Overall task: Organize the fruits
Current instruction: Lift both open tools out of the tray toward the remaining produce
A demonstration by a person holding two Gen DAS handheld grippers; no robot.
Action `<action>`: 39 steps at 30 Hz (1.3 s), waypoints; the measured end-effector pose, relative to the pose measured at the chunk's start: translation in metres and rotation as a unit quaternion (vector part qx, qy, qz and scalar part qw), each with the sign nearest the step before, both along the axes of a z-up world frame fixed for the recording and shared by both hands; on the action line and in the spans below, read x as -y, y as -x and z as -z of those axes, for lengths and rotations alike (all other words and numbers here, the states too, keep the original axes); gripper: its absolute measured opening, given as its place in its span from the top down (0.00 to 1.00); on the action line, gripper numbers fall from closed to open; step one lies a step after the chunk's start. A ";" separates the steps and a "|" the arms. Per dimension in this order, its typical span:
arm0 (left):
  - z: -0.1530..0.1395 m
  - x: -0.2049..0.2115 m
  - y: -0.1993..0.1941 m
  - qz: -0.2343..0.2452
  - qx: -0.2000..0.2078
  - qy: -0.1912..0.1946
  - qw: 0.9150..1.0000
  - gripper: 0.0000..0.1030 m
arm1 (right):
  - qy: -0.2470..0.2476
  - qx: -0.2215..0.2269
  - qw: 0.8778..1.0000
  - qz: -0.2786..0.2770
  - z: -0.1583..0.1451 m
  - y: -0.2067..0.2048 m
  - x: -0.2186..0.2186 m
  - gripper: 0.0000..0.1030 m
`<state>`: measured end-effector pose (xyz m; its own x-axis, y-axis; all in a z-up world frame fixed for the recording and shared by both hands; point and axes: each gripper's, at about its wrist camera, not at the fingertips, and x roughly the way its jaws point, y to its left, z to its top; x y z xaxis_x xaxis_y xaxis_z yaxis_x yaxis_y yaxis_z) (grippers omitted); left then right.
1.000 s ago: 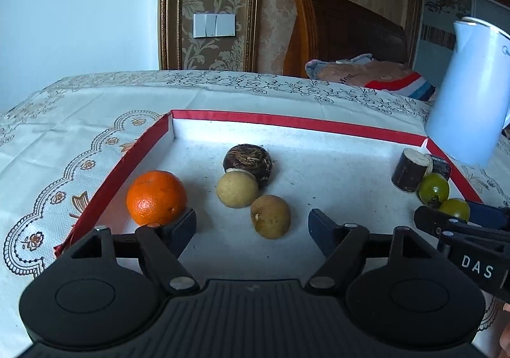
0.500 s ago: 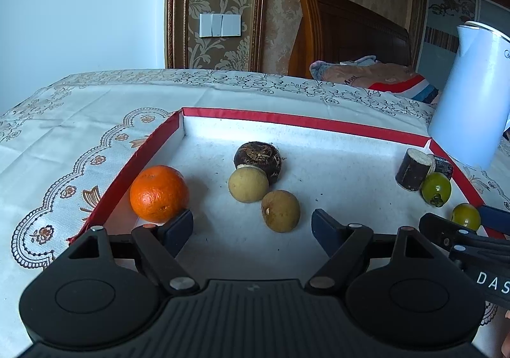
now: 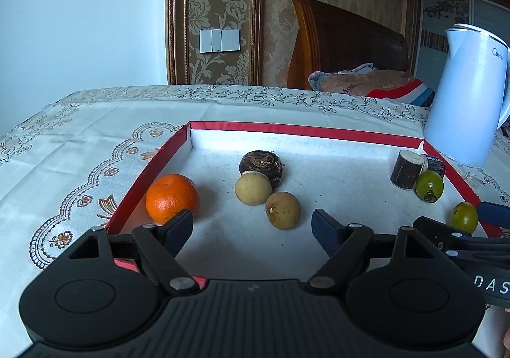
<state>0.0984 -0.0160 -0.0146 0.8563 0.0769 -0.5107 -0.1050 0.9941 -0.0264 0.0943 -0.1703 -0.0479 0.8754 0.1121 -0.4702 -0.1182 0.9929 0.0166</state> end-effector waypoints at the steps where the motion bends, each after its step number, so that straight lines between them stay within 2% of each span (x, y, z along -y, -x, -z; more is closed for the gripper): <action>1: 0.000 0.000 0.001 0.000 0.001 0.000 1.000 0.21 | 0.000 0.001 1.000 0.000 0.000 0.001 0.000 0.10; 10: -0.002 0.000 0.011 0.005 0.008 -0.005 1.000 0.20 | 0.002 0.004 1.000 -0.006 -0.001 0.008 -0.002 0.05; 17: -0.005 -0.002 0.021 0.013 0.010 0.009 1.000 0.20 | -0.001 0.007 1.000 -0.013 -0.001 0.015 -0.002 0.00; 27: -0.008 -0.003 0.044 0.025 0.027 0.002 0.999 0.20 | -0.009 0.008 1.000 -0.014 -0.002 0.023 -0.001 0.00; 30: -0.009 -0.003 0.058 0.032 0.038 -0.001 0.999 0.14 | -0.016 0.008 1.000 -0.015 -0.003 0.029 0.001 0.00; 35: -0.010 -0.013 0.069 0.039 0.040 0.027 0.998 0.13 | -0.013 0.017 1.000 -0.015 -0.004 0.037 0.000 0.00; 39: -0.010 -0.015 0.066 0.034 0.032 0.035 0.998 0.13 | -0.023 0.016 1.000 -0.010 -0.005 0.039 0.004 0.00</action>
<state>0.0322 -0.0009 -0.0049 0.8893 -0.0172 -0.4571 -0.0324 0.9944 -0.1006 0.0549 -0.1748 -0.0428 0.8873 0.1509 -0.4358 -0.1393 0.9885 0.0587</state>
